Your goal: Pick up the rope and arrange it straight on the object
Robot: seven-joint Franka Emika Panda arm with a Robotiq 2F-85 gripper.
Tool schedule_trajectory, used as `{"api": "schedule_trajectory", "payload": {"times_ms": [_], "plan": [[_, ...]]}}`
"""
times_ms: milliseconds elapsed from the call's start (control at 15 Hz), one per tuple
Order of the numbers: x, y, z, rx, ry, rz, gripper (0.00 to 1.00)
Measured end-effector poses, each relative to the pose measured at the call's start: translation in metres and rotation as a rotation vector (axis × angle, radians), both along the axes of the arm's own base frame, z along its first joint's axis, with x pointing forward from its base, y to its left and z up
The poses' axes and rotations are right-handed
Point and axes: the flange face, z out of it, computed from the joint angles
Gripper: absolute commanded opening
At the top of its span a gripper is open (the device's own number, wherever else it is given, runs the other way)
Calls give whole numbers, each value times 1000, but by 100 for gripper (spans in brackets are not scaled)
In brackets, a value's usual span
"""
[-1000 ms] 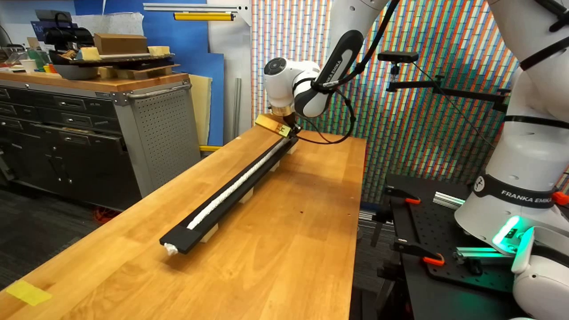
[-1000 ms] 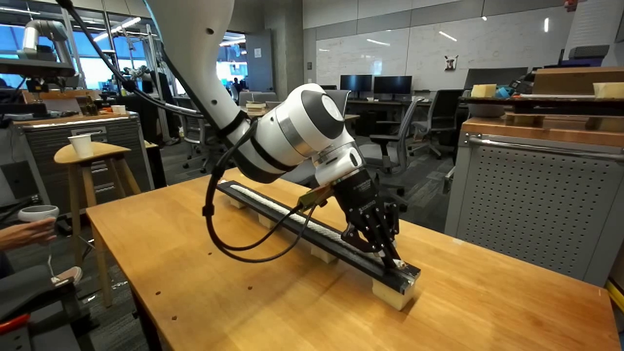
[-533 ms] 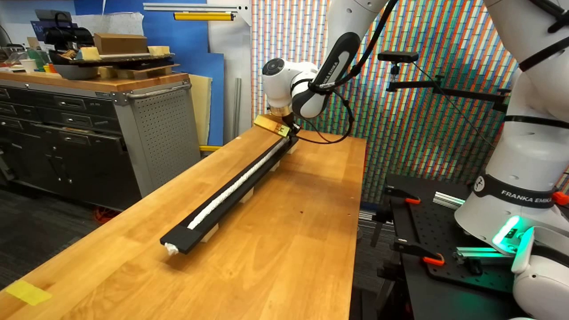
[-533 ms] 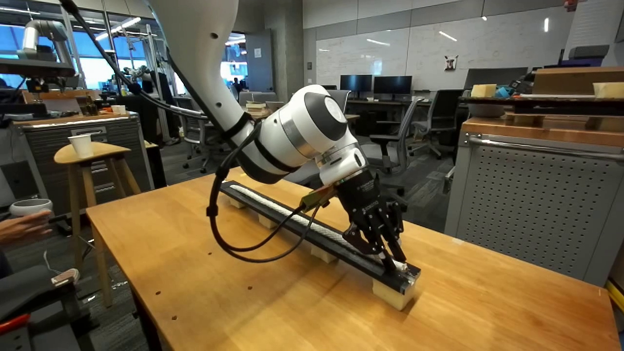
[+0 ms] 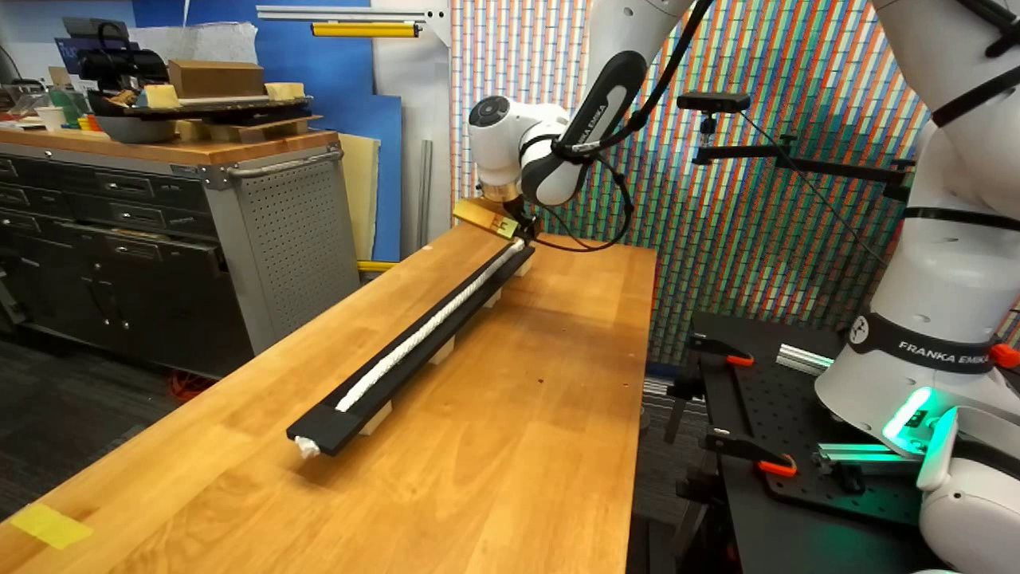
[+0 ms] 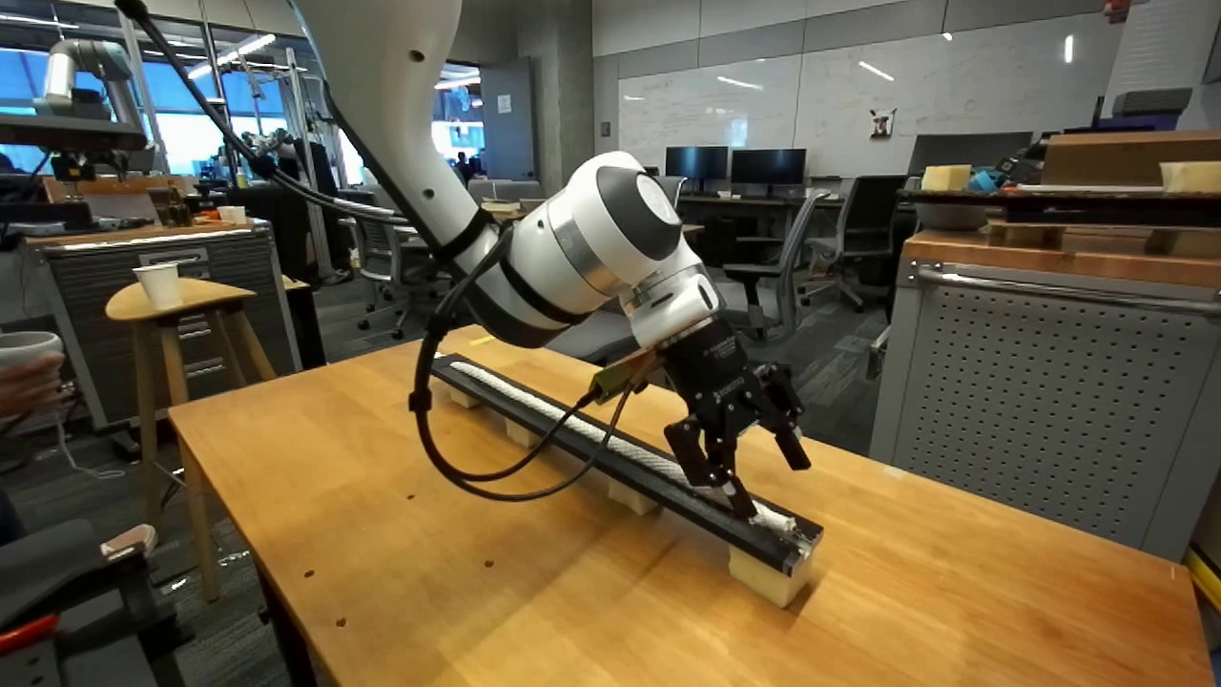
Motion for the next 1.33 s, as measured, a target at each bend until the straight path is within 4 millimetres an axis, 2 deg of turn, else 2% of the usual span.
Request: {"api": "schedule_trajectory", "payload": {"times_ms": [133, 267, 533, 733, 1000, 1333], "plan": [[7, 13, 13, 1, -13, 37, 100], [15, 36, 32, 3, -25, 93, 100], [31, 104, 73, 26, -38, 264, 100], [36, 159, 96, 59, -16, 410, 100], [38, 221, 112, 105, 47, 588, 100], [34, 271, 123, 128, 137, 793, 100]]}}
